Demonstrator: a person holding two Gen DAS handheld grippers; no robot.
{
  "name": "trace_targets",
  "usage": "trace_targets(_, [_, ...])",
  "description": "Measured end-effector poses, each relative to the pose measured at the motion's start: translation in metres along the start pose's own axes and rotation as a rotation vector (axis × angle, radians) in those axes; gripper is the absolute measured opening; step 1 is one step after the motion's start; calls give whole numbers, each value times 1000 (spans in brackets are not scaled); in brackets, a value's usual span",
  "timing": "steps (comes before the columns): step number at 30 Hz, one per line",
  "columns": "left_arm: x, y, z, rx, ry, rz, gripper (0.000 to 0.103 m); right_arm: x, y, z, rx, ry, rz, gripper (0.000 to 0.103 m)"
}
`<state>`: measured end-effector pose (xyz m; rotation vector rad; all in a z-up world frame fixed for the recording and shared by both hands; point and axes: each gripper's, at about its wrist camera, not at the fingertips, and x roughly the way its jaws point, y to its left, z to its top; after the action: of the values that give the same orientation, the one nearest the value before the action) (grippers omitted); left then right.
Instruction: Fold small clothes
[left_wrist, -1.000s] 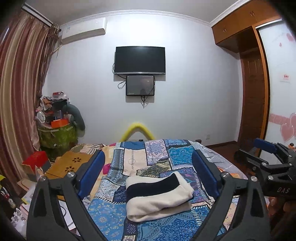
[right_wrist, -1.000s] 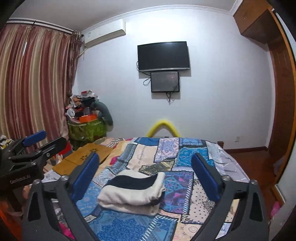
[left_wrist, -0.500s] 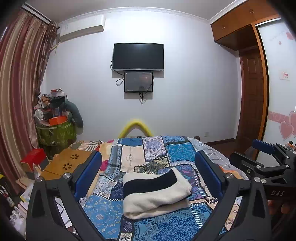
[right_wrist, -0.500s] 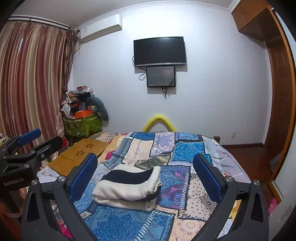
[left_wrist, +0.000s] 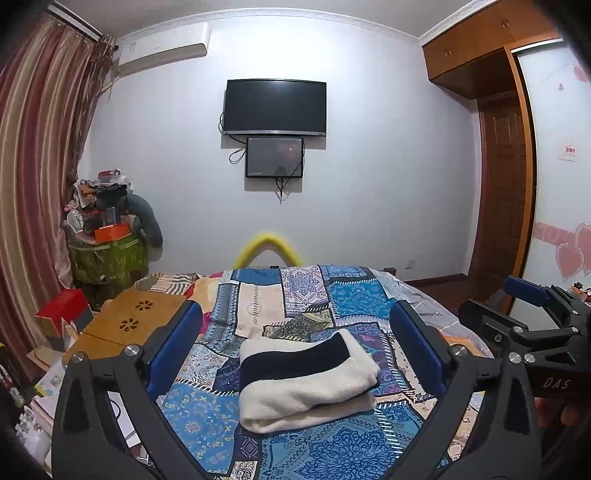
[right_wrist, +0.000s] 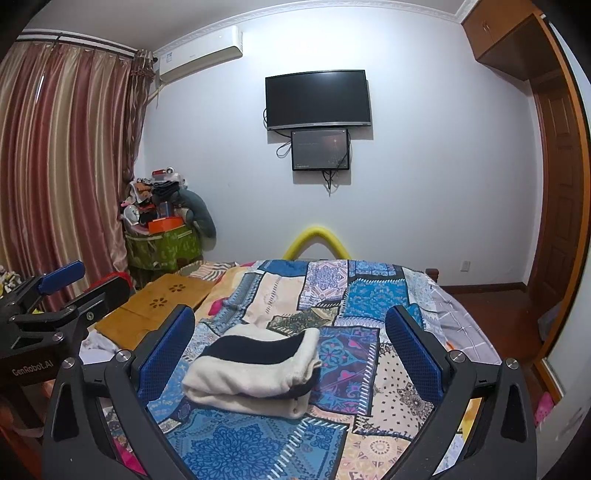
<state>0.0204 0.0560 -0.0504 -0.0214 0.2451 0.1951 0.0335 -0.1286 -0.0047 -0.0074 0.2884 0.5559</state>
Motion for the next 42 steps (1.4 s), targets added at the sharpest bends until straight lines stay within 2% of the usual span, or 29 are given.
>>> trace_targets(42, [-1,4,-3,-36,19,-11,102,-6,9,2,3,1,14,103])
